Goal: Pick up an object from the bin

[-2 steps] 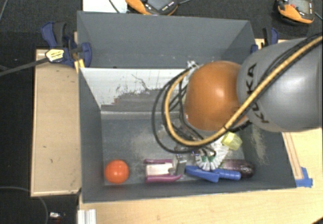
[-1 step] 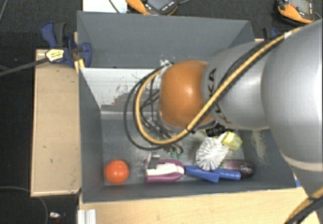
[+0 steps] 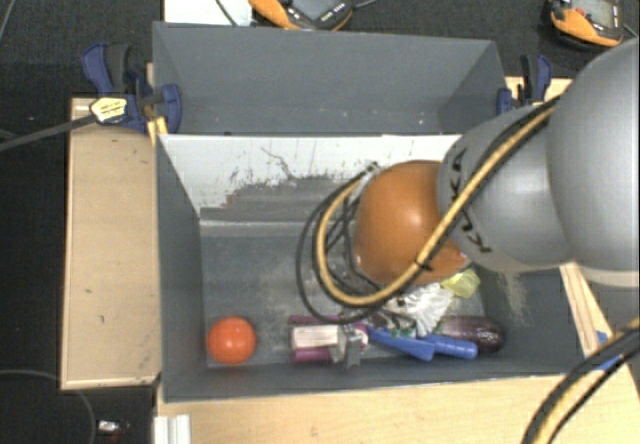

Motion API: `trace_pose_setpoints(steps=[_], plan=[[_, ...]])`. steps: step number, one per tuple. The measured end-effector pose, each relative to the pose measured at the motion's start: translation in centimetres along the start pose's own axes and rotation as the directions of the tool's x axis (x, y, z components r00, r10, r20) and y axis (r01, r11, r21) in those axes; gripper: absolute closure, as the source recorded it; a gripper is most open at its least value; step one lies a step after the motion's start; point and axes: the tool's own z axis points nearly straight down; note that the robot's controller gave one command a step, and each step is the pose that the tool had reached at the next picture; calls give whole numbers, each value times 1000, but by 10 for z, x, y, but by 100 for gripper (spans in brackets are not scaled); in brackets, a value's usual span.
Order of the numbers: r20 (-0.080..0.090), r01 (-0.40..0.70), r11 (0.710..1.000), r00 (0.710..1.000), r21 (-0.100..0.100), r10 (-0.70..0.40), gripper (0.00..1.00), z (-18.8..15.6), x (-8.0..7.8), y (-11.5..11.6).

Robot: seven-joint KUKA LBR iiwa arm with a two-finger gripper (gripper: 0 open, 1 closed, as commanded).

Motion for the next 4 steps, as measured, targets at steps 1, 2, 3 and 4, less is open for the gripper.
trace_pose_setpoints(steps=[1,2,3,4], plan=[[4,-256,967,967,-4,256,0,1,0,23],[9,-260,966,965,-5,260,100,-1,-2,22],[9,-264,965,965,-6,264,100,-1,-2,22],[9,-266,964,964,-6,267,100,-1,-2,22]])
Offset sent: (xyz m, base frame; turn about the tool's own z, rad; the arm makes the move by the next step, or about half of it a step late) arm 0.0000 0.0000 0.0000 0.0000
